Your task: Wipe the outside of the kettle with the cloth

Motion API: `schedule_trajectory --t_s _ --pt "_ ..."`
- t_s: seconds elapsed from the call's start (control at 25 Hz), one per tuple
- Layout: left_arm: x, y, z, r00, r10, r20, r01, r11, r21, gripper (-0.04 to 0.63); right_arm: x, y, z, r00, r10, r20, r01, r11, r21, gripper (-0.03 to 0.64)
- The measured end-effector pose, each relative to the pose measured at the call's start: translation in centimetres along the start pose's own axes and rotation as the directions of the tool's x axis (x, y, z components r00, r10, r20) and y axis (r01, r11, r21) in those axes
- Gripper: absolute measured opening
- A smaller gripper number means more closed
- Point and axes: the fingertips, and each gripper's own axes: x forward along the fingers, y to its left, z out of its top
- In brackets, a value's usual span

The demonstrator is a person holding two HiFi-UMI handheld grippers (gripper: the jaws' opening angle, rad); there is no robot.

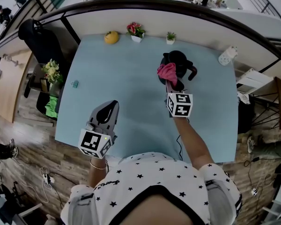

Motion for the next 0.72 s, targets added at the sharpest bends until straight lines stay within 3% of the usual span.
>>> schedule_trajectory --t_s 0.4,0.72 --pt "0.7 0.5 -0.7 1.000 0.008 -0.022 -0.009 1.000 -0.014 0.029 1.1 0.3 -4.8 0.993 0.024 -0.112 -0.013 0.996 0.091 0.091" --pt "1.5 1.0 -1.2 0.999 0.016 -0.042 -0.017 1.000 -0.021 0.029 2.5 0.1 -8.6 0.977 0.039 -0.210 -0.017 0.994 0.105 0.092"
